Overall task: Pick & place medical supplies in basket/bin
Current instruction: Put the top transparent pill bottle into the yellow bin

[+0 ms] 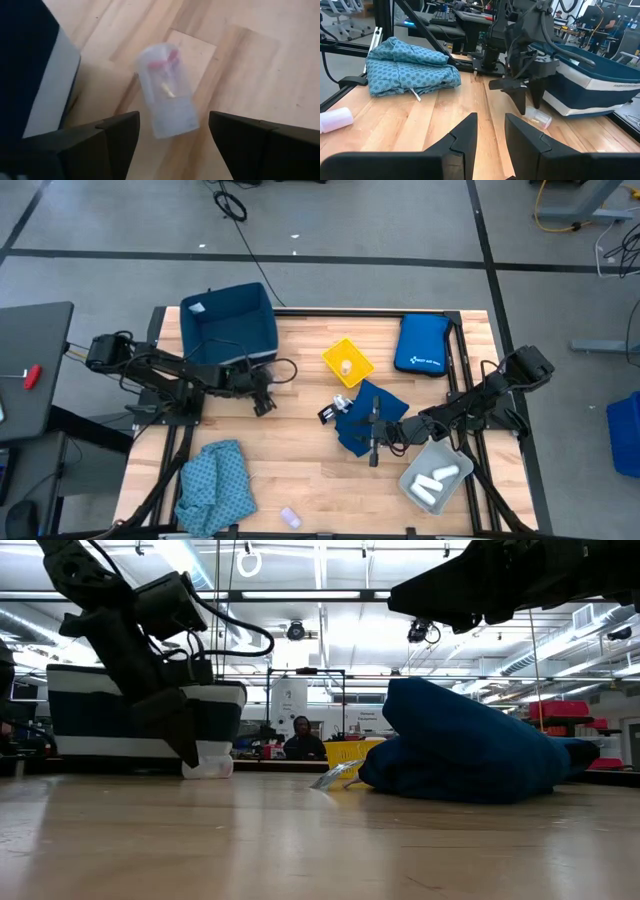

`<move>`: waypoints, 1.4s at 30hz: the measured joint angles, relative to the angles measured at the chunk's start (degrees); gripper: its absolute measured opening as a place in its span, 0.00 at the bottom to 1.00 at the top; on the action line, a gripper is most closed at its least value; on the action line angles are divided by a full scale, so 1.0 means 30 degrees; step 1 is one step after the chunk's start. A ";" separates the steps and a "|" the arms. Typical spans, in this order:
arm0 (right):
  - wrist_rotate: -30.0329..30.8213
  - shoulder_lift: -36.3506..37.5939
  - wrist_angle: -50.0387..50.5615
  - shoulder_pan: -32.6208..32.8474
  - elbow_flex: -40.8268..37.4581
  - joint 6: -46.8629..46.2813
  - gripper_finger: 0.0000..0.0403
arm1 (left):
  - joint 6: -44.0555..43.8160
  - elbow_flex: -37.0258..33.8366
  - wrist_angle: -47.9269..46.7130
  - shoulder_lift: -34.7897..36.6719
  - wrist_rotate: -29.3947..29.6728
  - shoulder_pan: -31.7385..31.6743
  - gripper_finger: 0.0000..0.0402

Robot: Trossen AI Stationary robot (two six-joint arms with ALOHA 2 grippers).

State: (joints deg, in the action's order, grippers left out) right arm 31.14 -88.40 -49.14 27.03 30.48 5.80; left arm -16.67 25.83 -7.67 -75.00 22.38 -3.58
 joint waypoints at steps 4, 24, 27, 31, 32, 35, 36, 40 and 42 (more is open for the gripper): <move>0.0000 0.0000 -0.0005 0.0000 0.0000 0.0000 0.26 | 0.0667 -0.0015 0.1149 0.0000 -0.0941 0.0564 0.59; 0.0015 0.0000 -0.0250 0.0000 0.0007 0.0175 0.26 | 0.1648 0.0036 0.7896 -0.5081 -0.1950 0.1568 0.60; 0.0033 0.0000 -0.0243 0.0000 0.0007 0.0206 0.26 | 0.2187 0.0036 0.8418 -0.5231 -0.2203 0.1727 0.57; 0.0066 0.0000 -0.0214 0.0000 0.0007 0.0255 0.26 | 0.2553 0.0036 0.8474 -0.5209 -0.2034 0.2103 0.47; 0.0066 0.0000 -0.0172 0.0000 0.0015 0.0275 0.26 | 0.2568 0.0033 0.8452 -0.5209 -0.2042 0.2181 0.44; 0.0066 0.0000 -0.0141 0.0000 0.0015 0.0291 0.26 | 0.2525 0.0028 0.8449 -0.5202 -0.2034 0.2433 0.39; 0.0066 0.0000 -0.0126 0.0000 0.0015 0.0291 0.26 | 0.2480 0.0022 0.8514 -0.5202 -0.2041 0.2528 0.39; 0.0059 0.0000 -0.0112 0.0000 0.0015 0.0291 0.26 | 0.2446 -0.0029 0.9201 -0.5252 -0.1938 0.3134 0.39; 0.0066 0.0000 -0.0112 0.0000 0.0015 0.0291 0.26 | 0.2681 -0.0075 1.0028 -0.5289 -0.1771 0.3604 0.39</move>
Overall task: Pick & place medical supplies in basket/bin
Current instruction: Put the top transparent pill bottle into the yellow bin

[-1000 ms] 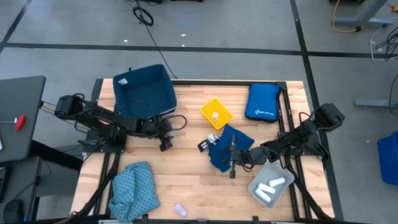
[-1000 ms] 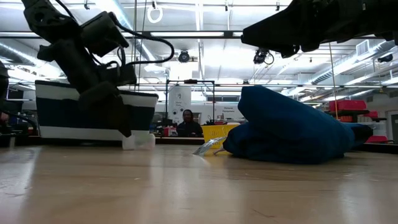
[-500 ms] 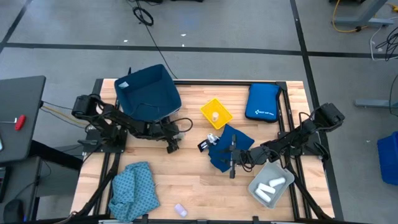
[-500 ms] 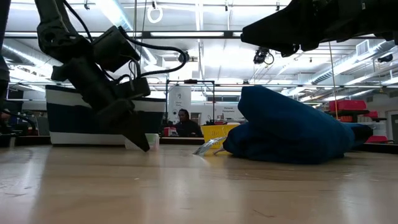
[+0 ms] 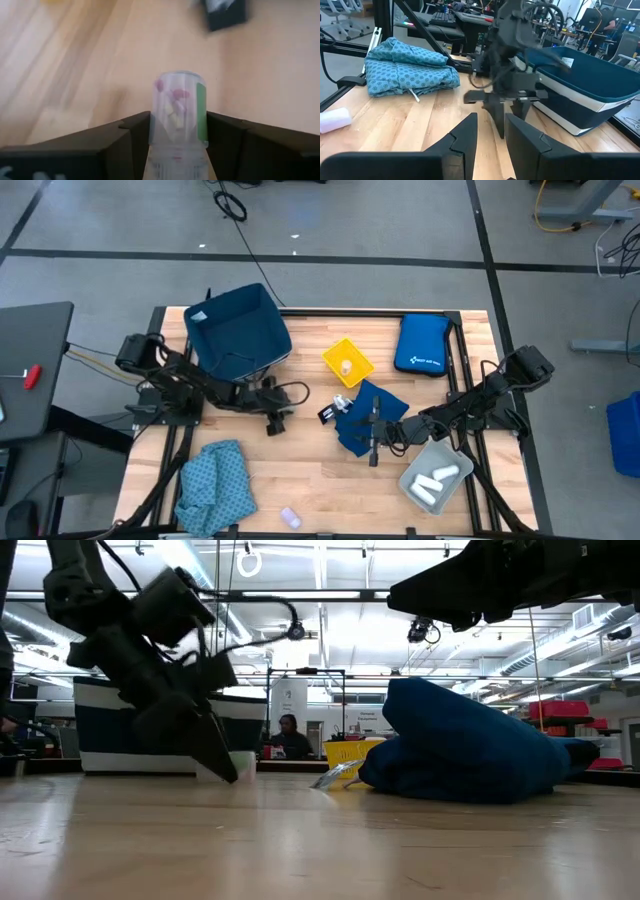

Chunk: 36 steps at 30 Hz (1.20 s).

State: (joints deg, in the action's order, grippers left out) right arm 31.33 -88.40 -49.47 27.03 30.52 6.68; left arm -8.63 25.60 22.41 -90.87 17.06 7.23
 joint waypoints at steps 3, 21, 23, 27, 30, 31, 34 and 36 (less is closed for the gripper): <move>0.0000 0.0000 0.0000 0.0000 0.0000 0.0000 0.26 | 0.0670 0.0034 0.2589 0.0021 0.0398 0.0758 0.39; -0.3000 0.0009 -0.3744 0.0008 0.0007 0.2239 0.26 | 0.4183 0.0052 1.8184 -0.1872 -0.1477 -0.0570 0.39; -0.3058 0.0355 -0.3727 0.0066 -0.0097 0.2805 0.26 | 0.3747 0.0092 1.9544 -0.2855 -0.2140 -0.1180 0.39; -0.3102 0.2114 -0.3804 0.0044 -0.1814 0.2494 0.26 | 0.3369 0.0678 2.0848 -0.4478 -0.2909 -0.2003 0.39; -0.3096 0.4389 -0.4857 0.0133 -0.3928 0.1856 0.26 | 0.3455 0.1445 2.0855 -0.5249 -0.3473 -0.2326 0.39; -0.3068 0.5327 -0.5160 0.0203 -0.4787 0.1617 0.26 | 0.3549 0.1750 2.0849 -0.5493 -0.3672 -0.2394 0.39; -0.3082 0.7720 -0.6055 0.0313 -0.7006 0.1038 0.26 | 0.3683 0.2530 2.0484 -0.5748 -0.4071 -0.2672 0.39; -0.3067 0.9167 -0.6736 0.0312 -0.8239 0.0789 0.26 | 0.3683 0.3180 1.9431 -0.5748 -0.4462 -0.2972 0.39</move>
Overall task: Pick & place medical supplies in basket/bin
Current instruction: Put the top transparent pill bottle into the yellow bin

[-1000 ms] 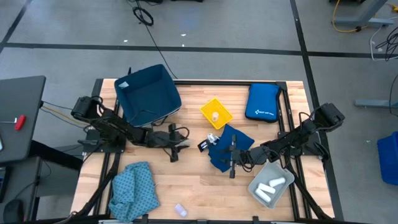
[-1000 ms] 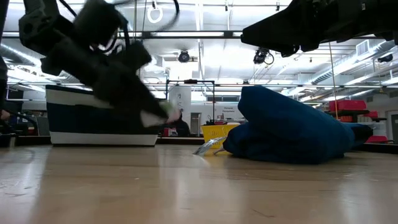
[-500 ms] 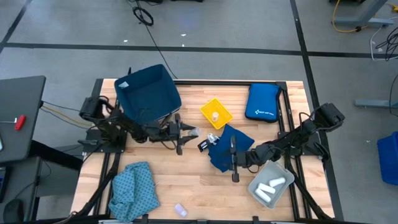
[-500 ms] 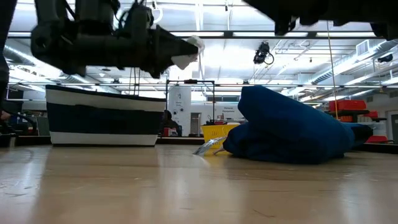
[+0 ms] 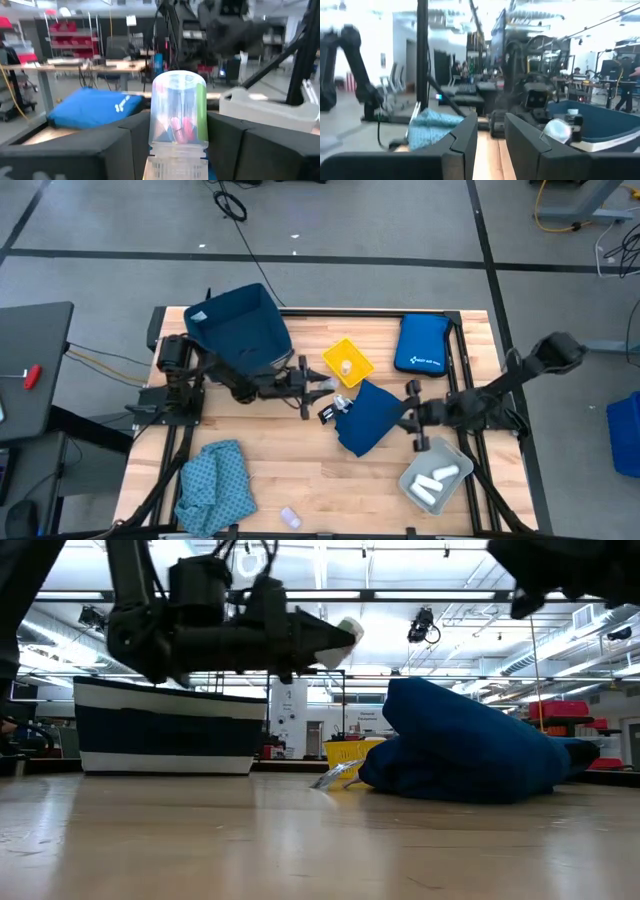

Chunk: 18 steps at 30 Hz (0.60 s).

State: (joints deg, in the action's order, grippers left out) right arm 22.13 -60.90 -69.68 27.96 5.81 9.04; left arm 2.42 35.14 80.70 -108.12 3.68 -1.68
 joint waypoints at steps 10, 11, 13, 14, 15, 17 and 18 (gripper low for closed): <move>0.0058 0.2607 -0.0294 -0.0065 -0.1728 0.0155 0.26 | -0.0284 0.3991 -0.7307 0.0000 -0.0745 -0.1760 0.39; 0.0058 0.2607 -0.0287 -0.0065 -0.1728 0.0166 0.26 | -0.0171 0.4266 -0.7611 0.0000 -0.0861 -0.1928 0.39; 0.0058 0.2574 -0.0287 -0.0065 -0.1735 0.0173 0.26 | 0.0001 0.4702 -0.8151 0.0000 -0.1055 -0.2289 0.39; 0.0058 0.2566 -0.0273 -0.0065 -0.1735 0.0183 0.26 | 0.0015 0.4870 -0.8300 0.0000 -0.1141 -0.2479 0.39; 0.0058 0.2567 -0.0272 -0.0065 -0.1735 0.0209 0.26 | 0.0015 0.5024 -0.8428 0.0000 -0.1211 -0.2684 0.39; 0.0058 0.2566 -0.0280 -0.0065 -0.1735 0.0217 0.26 | -0.0020 0.5206 -0.8807 0.0000 -0.1273 -0.3112 0.39; 0.0058 0.2563 -0.0280 -0.0065 -0.1735 0.0217 0.26 | -0.0096 0.5215 -0.9038 0.0000 -0.1282 -0.3312 0.39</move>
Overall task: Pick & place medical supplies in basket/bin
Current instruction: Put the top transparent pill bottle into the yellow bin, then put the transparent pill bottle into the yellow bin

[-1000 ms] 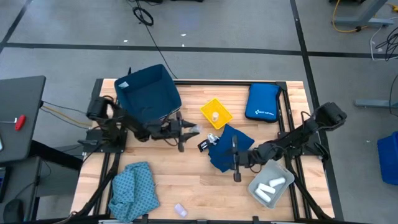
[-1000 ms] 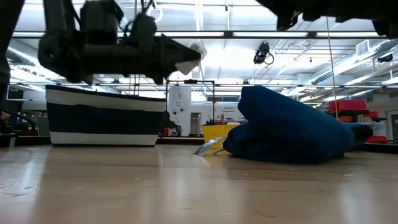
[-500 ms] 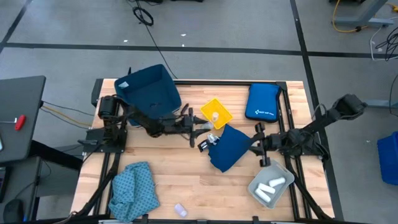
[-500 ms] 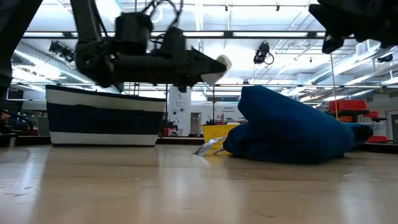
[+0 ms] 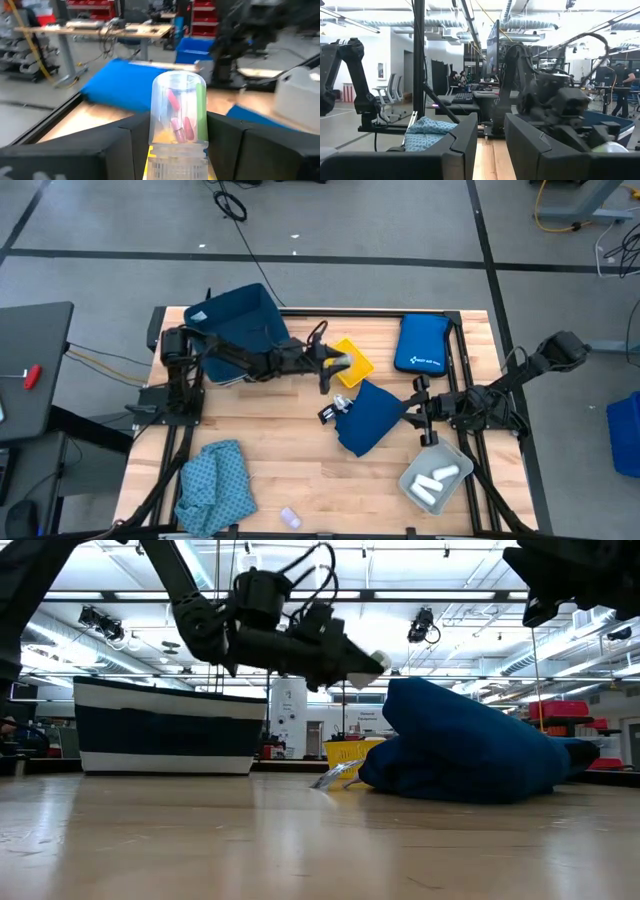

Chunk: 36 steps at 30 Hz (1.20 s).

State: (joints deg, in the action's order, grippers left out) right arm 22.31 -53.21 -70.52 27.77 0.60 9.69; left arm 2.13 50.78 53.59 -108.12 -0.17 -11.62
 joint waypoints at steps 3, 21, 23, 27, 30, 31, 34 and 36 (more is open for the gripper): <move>0.0000 0.0000 0.0000 0.0000 0.0000 0.0000 0.26 | -0.0311 0.0007 -0.0020 -0.0360 -0.0170 -0.0532 0.39; 0.0000 -0.0015 -0.0004 0.0000 -0.0007 0.0000 0.26 | -0.1551 0.3717 -0.7005 -0.2790 0.0023 -0.1646 0.39; 0.0005 -0.0012 0.0000 0.0000 -0.0007 0.0000 0.26 | -0.1321 0.3856 -0.7619 -0.2795 0.0370 -0.1658 0.39; 0.0007 -0.0015 -0.0004 0.0000 -0.0007 0.0000 0.26 | -0.1347 0.3934 -0.7739 -0.2798 0.0402 -0.1646 0.39; 0.0007 -0.0013 -0.0007 0.0000 -0.0007 0.0000 0.26 | -0.1361 0.3934 -0.8252 -0.2798 0.0188 -0.1646 0.42; 0.0007 -0.0009 -0.0007 0.0000 -0.0007 0.0000 0.26 | -0.1369 0.3934 -0.8395 -0.2798 -0.0063 -0.1646 0.46; 0.0007 -0.0011 -0.0004 0.0000 -0.0007 0.0000 0.26 | -0.1388 0.3934 -0.8747 -0.2798 -0.0334 -0.1646 0.54; 0.0007 -0.0007 -0.0005 0.0000 -0.0007 0.0000 0.26 | -0.1374 0.3927 -0.8853 -0.2798 -0.0384 -0.1646 0.56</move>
State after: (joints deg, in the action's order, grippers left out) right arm 22.33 -53.23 -70.54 27.77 0.58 9.69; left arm -1.99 62.57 27.03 -116.51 -1.32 -16.56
